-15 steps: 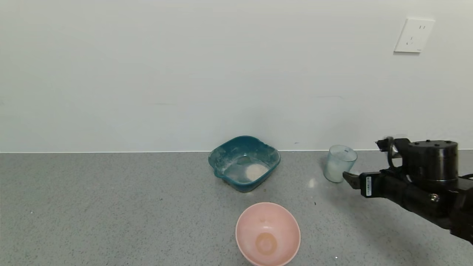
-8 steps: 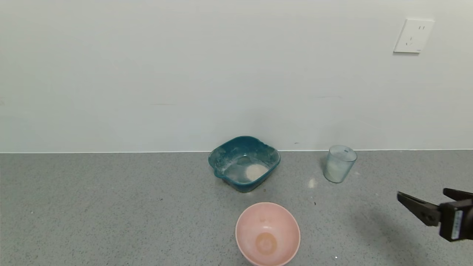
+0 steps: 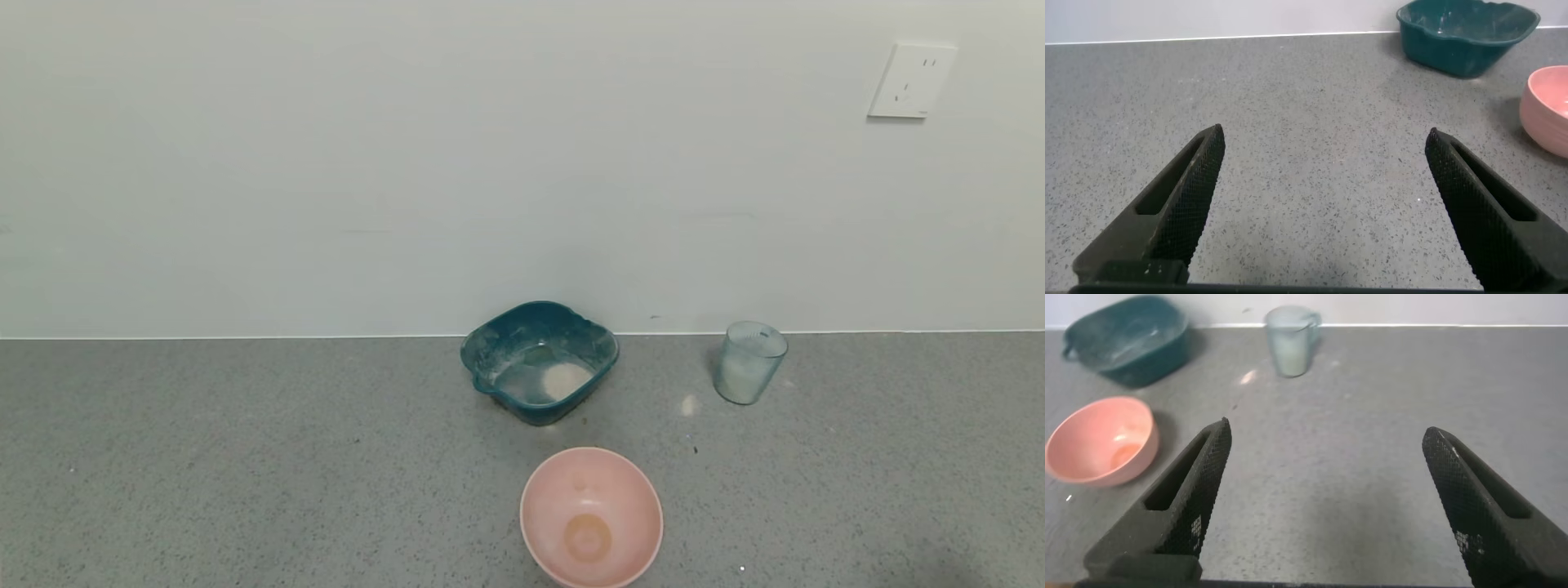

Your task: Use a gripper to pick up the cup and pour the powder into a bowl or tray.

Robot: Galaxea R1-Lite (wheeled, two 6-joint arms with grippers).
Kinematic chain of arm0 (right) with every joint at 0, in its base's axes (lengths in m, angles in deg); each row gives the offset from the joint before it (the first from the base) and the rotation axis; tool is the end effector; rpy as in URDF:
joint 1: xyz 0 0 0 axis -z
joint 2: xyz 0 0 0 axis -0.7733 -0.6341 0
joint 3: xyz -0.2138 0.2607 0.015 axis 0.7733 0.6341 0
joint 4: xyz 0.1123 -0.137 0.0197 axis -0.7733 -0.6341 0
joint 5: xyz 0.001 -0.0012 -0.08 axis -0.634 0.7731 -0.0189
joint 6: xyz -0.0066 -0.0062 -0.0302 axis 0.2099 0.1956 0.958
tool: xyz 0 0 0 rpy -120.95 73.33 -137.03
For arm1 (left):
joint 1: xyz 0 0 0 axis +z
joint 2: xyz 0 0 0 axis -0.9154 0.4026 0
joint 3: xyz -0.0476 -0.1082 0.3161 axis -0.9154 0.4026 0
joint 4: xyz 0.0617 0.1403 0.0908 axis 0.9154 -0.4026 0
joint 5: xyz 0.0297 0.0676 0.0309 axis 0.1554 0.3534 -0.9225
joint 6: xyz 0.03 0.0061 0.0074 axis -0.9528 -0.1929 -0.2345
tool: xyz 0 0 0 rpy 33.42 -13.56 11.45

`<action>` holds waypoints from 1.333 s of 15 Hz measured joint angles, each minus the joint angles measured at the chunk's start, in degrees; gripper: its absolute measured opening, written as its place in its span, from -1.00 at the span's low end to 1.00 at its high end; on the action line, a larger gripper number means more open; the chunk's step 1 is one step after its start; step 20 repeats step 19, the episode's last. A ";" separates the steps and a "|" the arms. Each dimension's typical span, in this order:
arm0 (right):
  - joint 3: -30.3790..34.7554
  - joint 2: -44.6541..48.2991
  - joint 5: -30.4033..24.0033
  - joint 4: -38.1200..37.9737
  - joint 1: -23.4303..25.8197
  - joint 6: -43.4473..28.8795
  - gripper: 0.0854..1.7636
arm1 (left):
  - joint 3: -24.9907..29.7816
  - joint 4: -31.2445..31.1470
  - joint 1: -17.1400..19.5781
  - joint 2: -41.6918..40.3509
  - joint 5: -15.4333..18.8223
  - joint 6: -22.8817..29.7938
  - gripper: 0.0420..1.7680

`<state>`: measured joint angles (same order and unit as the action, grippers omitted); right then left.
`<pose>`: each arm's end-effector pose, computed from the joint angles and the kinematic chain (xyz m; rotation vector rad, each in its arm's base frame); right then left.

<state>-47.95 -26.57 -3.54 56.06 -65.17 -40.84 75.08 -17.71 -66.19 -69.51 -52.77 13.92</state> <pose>-0.0258 -0.0141 0.2252 0.0585 0.1956 0.0144 -0.0646 0.0001 0.0743 0.0194 0.0100 0.0040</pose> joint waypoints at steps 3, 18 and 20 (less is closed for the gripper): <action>-2.45 7.55 -1.66 -4.52 9.05 0.35 0.92 | 0.00 -0.02 -0.02 0.00 0.00 -0.02 1.00; 17.37 28.86 -11.25 7.24 15.14 0.73 0.92 | 0.00 -0.05 -0.02 0.00 0.00 -0.02 1.00; 19.91 28.96 -11.25 8.87 15.14 1.26 0.92 | 0.00 -0.05 0.00 0.00 0.00 0.00 1.00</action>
